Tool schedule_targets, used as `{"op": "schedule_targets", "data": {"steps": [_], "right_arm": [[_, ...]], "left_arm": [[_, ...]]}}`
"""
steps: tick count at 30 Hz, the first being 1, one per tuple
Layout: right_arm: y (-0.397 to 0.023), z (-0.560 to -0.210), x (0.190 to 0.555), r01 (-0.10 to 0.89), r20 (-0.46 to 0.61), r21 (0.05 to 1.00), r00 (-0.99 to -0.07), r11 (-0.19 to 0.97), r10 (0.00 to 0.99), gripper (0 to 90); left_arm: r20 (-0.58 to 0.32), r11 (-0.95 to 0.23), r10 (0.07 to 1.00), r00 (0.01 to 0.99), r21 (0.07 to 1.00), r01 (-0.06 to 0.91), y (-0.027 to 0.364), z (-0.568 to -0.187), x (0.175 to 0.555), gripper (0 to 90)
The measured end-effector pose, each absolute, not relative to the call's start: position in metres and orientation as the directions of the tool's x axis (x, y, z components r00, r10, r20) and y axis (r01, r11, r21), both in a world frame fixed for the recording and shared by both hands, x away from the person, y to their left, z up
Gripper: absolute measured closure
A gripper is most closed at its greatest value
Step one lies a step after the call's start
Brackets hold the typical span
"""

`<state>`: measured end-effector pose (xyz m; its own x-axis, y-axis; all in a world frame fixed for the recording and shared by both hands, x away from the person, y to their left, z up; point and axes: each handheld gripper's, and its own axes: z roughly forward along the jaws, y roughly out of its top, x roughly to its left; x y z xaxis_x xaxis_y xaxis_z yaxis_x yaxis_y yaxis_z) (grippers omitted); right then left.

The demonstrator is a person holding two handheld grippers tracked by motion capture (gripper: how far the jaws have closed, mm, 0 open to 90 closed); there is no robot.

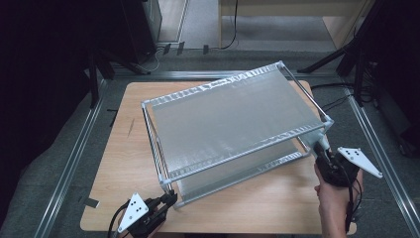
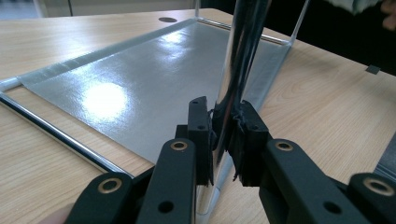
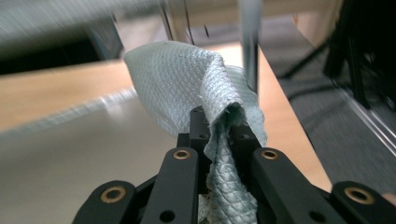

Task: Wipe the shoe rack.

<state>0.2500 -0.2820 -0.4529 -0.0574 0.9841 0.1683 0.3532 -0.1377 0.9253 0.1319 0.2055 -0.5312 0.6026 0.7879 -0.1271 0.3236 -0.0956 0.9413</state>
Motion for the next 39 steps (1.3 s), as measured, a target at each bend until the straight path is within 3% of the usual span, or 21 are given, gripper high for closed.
{"op": "schedule_targets", "data": {"steps": [4, 8, 13, 18, 22, 24, 28, 33, 36, 39], "right_arm": [[-0.275, -0.43, 0.246, 0.297, 0.157, 0.946, -0.073, -0.129, 0.985, 84.8], [-0.265, -0.429, 0.24, 0.275, 0.118, 0.958, -0.118, -0.082, 0.986, 84.8], [-0.256, -0.458, 0.244, 0.338, 0.003, 0.94, -0.123, 0.039, 0.992, 84.5], [-0.271, -0.505, 0.26, 0.447, 0.023, 0.895, -0.057, 0.005, 0.998, 82.9], [-0.277, -0.527, 0.268, 0.529, 0.027, 0.848, -0.083, 0.021, 0.996, 55.6], [-0.276, -0.528, 0.265, 0.506, 0.021, 0.862, -0.096, 0.031, 0.995, 49.6], [-0.271, -0.531, 0.27, 0.536, -0.017, 0.839, -0.143, 0.092, 0.99, 53.6], [-0.272, -0.539, 0.275, 0.547, -0.057, 0.831, -0.102, 0.104, 0.993, 79.3], [-0.275, -0.531, 0.278, 0.482, -0.061, 0.873, -0.03, 0.068, 0.998, 82.9], [-0.272, -0.535, 0.286, 0.488, -0.081, 0.868, -0.046, 0.093, 0.996, 82.9]], "left_arm": [[-0.126, -0.096, 0.787, 0.603, 0.942, 0.323, 0.206, -0.531, 0.132, 80.2], [-0.126, -0.097, 0.786, 0.605, 0.942, 0.322, 0.206, -0.531, 0.132, 80.2], [-0.127, -0.097, 0.785, 0.606, 0.942, 0.322, 0.206, -0.531, 0.132, 80.2], [-0.127, -0.098, 0.783, 0.608, 0.941, 0.323, 0.206, -0.531, 0.132, 80.2], [-0.134, -0.093, 0.779, 0.612, 0.941, 0.324, 0.207, -0.532, 0.132, 80.0], [-0.143, -0.09, 0.771, 0.621, 0.94, 0.328, 0.208, -0.532, 0.133, 79.7], [-0.139, -0.094, 0.767, 0.627, 0.941, 0.324, 0.21, -0.531, 0.133, 79.0], [-0.116, -0.112, 0.77, 0.627, 0.943, 0.312, 0.21, -0.53, 0.132, 79.6], [-0.116, -0.113, 0.77, 0.627, 0.943, 0.313, 0.21, -0.53, 0.132, 80.0], [-0.113, -0.117, 0.768, 0.631, 0.943, 0.311, 0.211, -0.53, 0.132, 80.1]]}}
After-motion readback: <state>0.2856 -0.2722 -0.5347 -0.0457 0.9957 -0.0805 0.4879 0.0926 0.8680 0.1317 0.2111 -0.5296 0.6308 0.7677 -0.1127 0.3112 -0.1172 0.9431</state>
